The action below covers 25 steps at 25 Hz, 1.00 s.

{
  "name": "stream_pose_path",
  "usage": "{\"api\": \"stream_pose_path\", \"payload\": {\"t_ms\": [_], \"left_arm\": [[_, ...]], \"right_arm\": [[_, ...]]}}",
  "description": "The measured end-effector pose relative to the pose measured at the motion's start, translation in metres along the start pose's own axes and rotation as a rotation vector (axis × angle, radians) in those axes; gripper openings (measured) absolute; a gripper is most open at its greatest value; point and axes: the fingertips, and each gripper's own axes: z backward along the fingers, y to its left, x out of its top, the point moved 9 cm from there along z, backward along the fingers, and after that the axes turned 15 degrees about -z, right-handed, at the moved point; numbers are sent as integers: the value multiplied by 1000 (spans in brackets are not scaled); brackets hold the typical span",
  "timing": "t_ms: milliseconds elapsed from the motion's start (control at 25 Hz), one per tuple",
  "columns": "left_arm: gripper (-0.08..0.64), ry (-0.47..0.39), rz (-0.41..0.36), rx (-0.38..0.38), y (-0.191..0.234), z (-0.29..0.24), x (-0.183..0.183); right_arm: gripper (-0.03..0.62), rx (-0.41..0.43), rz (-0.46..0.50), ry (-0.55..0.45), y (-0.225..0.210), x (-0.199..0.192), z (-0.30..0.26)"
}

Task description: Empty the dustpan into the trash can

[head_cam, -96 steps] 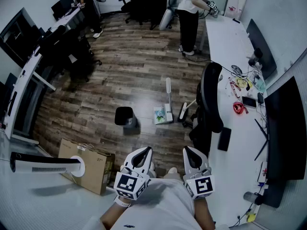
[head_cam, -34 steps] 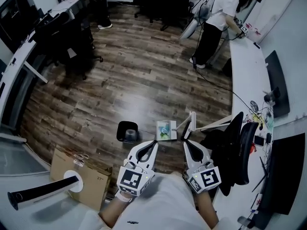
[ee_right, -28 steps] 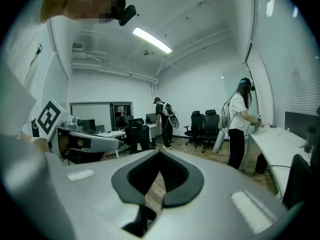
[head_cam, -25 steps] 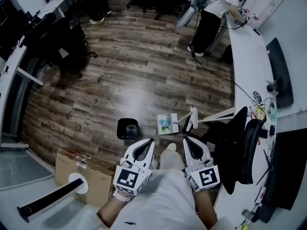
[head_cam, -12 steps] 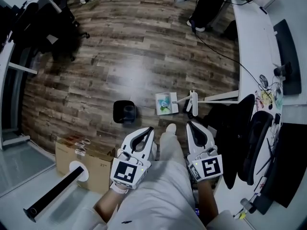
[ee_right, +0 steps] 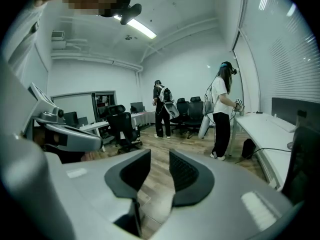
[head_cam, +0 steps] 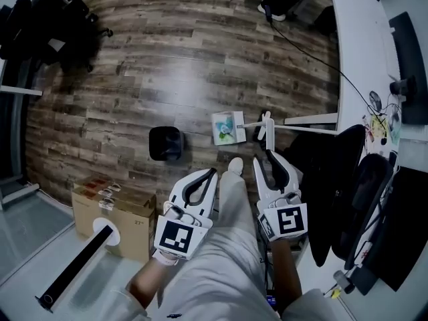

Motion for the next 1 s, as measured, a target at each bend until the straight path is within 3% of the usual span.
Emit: {"api": "stream_pose_path", "payload": {"t_ms": [160, 480, 560, 800, 1000], "left_arm": [[6, 28, 12, -13, 2, -22, -12], [6, 40, 17, -8, 10, -57, -29], [6, 47, 13, -4, 14, -64, -32], [6, 73, 24, -5, 16, -85, -40], [6, 84, 56, 3, 25, -111, -51]], "right_arm": [[212, 0, -73, -19, -18, -6, -14], [250, -50, -56, 44, -52, -22, -42], [325, -62, -72, 72, -61, -28, -49], [339, -147, -104, 224, -89, -43, -64], [339, -155, -92, 294, -106, -48, -89]]}}
